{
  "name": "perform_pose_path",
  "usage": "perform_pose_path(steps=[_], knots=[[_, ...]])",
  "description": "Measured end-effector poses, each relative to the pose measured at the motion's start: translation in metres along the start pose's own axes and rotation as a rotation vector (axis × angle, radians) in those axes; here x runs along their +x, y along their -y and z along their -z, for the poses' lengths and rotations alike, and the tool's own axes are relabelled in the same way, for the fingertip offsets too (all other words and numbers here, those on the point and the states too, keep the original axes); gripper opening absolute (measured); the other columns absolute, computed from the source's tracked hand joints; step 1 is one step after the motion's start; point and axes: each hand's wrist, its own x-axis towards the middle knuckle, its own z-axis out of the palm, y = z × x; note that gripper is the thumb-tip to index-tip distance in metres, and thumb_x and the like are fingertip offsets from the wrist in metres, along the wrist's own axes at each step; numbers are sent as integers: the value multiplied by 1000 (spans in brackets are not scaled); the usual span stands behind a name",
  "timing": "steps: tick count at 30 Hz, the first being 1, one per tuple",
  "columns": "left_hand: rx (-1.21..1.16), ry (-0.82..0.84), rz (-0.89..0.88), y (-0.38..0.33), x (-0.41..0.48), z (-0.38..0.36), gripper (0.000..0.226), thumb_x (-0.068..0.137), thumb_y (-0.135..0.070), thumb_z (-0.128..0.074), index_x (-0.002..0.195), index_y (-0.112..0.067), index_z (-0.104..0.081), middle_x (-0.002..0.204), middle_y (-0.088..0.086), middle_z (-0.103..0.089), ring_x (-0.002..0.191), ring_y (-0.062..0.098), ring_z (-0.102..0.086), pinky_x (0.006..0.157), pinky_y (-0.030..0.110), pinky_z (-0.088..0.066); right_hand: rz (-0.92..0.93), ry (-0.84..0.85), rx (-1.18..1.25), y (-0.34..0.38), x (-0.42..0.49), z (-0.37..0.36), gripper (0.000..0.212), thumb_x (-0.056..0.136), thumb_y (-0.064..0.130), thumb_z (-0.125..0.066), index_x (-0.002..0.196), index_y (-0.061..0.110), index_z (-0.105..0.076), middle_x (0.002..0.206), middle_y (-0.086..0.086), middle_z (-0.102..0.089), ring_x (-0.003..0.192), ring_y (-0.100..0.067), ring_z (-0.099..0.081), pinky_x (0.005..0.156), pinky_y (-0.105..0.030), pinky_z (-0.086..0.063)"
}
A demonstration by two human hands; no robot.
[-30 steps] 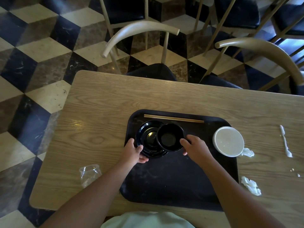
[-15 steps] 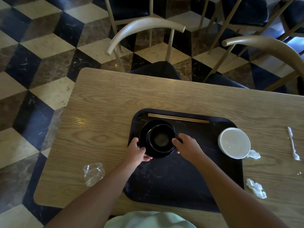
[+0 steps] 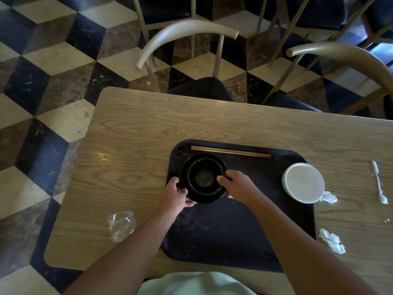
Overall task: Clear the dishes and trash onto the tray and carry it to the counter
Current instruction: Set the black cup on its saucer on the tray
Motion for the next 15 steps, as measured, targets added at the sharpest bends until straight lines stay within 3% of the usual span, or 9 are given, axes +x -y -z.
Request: perform_pose_path(steps=[4, 11, 15], knots=[[13, -11, -9, -5, -2, -1, 19, 99, 7, -41, 109, -8, -48, 117, 29, -58, 75, 37, -71, 58, 38, -60, -8, 5, 1, 1, 2, 2, 29, 99, 41, -50, 94, 15, -62, 77, -4, -67, 70, -19, -69, 67, -32, -54], [-7, 2, 8, -12, -1, 4, 31, 100, 5, -46, 129, -4, -47, 108, 24, -58, 72, 32, -72, 59, 36, -62, 6, -33, 64, 1, 3, -1, 29, 97, 42, -55, 95, 15, -65, 80, -5, -71, 68, -17, -73, 79, -42, -61], [-6, 5, 13, -14, -2, 6, 31, 100, 4, -46, 128, -7, -48, 103, 20, -59, 68, 29, -71, 55, 32, -61, 4, -41, 71, 2, 4, -3, 26, 97, 42, -55, 95, 17, -65, 77, -1, -70, 64, -14, -72, 73, -36, -61]])
